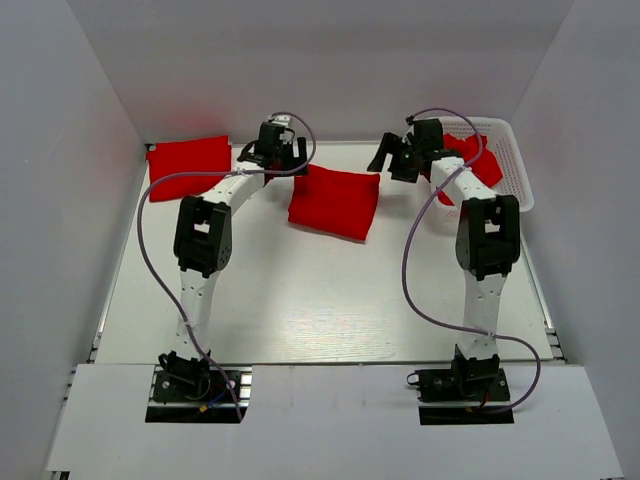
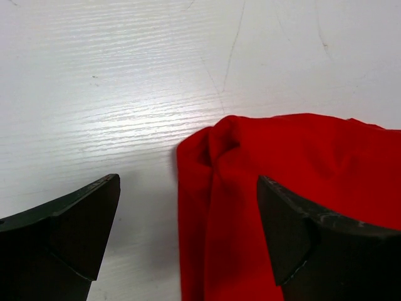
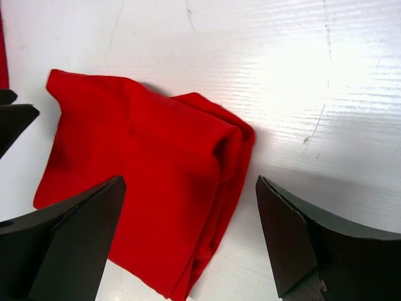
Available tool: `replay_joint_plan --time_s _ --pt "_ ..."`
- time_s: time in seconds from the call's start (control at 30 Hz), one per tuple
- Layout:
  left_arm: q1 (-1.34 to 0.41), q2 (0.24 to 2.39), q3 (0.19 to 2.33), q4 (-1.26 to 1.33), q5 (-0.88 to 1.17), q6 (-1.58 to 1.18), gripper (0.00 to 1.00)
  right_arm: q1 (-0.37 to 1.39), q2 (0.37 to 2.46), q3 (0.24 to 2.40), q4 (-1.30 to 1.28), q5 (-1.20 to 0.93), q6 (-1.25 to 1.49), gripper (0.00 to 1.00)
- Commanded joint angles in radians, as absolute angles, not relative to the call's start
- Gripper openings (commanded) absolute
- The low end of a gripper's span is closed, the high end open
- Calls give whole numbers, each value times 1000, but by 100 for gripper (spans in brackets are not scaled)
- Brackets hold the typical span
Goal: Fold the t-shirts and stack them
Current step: Fold the long partially folded tshirt into a neat square, then put the neatly folded tshirt into the corner of the board with the left arm
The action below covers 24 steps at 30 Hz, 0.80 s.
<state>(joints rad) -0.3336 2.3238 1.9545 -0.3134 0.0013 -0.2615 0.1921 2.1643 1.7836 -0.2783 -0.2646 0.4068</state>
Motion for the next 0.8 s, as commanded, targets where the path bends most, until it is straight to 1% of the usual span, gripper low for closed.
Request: replay_joint_plan --time_s 0.0,0.03,0.2,0.3,0.37,0.5,0.7,0.77 --pt "-330 2229 1968 -334 64 -209 100 196 2065 1777 -227 -282 376 90" --pt "-330 2220 1944 -334 78 -209 100 196 2012 1716 -210 -284 376 90" --pt "-339 2168 1838 -314 198 -170 100 204 1916 1550 -173 -339 330 90" --pt "-339 2168 1815 -314 227 -150 100 206 1838 1445 -135 -377 319 90" --pt "-339 2197 1815 -340 201 -150 100 204 1797 1386 -123 -380 316 90" --pt "-348 2252 1845 -396 92 -135 100 204 1752 1332 -129 -382 302 90" --pt "-357 2324 1870 -451 158 -92 100 204 1710 1275 -156 -339 278 90" --pt "-357 2335 1846 -451 158 -81 97 201 1694 1249 -155 -302 275 90"
